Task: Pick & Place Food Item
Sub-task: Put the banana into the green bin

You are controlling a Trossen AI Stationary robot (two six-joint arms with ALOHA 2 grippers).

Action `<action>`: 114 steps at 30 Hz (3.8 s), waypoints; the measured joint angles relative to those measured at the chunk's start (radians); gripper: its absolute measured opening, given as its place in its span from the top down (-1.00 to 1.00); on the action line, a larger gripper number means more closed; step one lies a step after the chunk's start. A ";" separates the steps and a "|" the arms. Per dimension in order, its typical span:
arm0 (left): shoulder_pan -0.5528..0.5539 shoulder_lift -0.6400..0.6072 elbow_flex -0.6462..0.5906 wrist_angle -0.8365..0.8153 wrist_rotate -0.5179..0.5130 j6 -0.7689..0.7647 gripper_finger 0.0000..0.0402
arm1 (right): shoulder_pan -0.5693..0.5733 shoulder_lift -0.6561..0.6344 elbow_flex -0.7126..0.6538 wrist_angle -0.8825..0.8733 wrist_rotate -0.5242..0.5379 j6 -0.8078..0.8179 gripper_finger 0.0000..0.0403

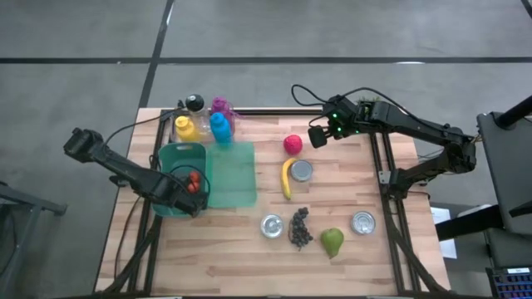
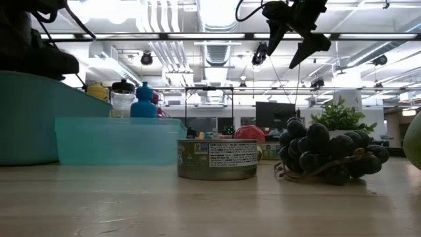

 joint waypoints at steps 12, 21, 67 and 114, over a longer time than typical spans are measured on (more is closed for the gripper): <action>0.000 -0.009 0.004 -0.004 -0.027 0.004 -0.73 | 0.000 0.000 0.000 0.000 0.000 0.000 -0.88; 0.000 -0.067 0.004 -0.004 -0.072 0.014 -0.73 | 0.000 0.000 0.000 0.000 0.000 0.000 -0.88; 0.287 0.220 0.512 -0.062 -0.258 0.337 -0.72 | 0.000 0.000 0.000 0.000 0.000 0.000 -0.88; 0.453 0.671 0.764 0.527 -0.176 0.786 -0.72 | 0.000 0.000 0.000 0.000 0.000 0.000 -0.88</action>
